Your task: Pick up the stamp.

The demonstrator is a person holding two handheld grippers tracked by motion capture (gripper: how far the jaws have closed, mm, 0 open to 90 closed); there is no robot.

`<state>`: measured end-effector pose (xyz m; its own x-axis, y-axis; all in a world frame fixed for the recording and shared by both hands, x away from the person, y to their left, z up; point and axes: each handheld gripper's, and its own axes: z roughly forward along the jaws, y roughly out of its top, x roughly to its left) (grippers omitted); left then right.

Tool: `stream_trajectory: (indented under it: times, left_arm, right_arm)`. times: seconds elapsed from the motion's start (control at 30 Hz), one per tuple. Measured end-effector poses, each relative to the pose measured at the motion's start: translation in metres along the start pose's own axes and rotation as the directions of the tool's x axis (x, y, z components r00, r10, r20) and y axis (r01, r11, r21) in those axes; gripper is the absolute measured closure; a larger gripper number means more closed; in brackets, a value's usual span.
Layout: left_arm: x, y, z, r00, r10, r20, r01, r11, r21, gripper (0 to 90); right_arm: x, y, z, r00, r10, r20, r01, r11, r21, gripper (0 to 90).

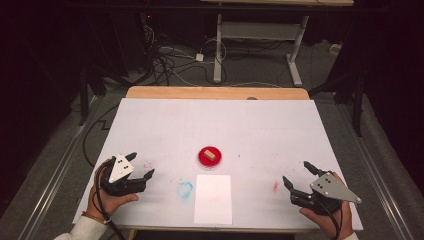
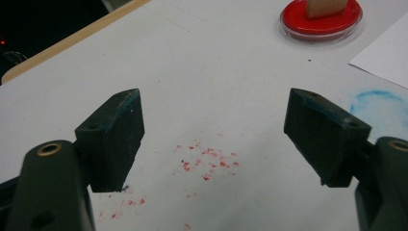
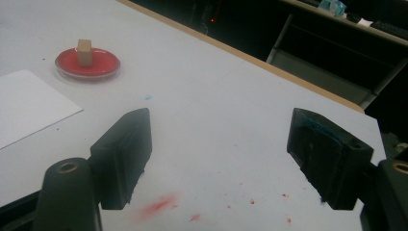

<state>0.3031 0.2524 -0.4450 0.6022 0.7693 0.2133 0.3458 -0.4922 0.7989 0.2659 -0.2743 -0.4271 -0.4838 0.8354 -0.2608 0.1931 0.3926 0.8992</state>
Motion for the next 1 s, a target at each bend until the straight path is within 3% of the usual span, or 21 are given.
stream_trajectory:
  times: [0.47, 0.53, 0.6, 0.7, 1.0]
  left_arm:
    - [-0.002, -0.002, -0.001, 0.9996, 0.024, 0.014, -0.024, 0.9992, 0.032, 21.7]
    - [-0.004, -0.001, 0.0, 0.9993, 0.033, 0.019, -0.033, 0.9988, 0.035, 21.9]
    - [-0.004, 0.001, 0.002, 0.9976, 0.066, 0.022, -0.066, 0.997, 0.041, 22.0]
    - [-0.005, 0.002, 0.004, 0.9968, 0.071, 0.035, -0.073, 0.9961, 0.049, 22.0]
    - [-0.008, 0.008, 0.006, 0.9951, 0.087, 0.049, -0.09, 0.9937, 0.067, 22.0]
  right_arm:
    - [0.004, 0.001, 0.003, 0.9992, -0.005, -0.04, 0.006, 1.0, 0.02, 23.7]
    - [0.004, 0.001, 0.004, 0.9987, -0.001, -0.051, 0.003, 0.999, 0.037, 23.7]
    - [0.004, 0.001, 0.005, 0.9981, 0.0, -0.062, 0.003, 0.999, 0.04, 23.9]
    - [0.003, 0.0, 0.006, 0.9969, 0.001, -0.078, 0.002, 0.999, 0.045, 24.3]
    - [0.003, 0.001, 0.005, 0.9969, -0.012, -0.078, 0.015, 0.999, 0.038, 24.1]
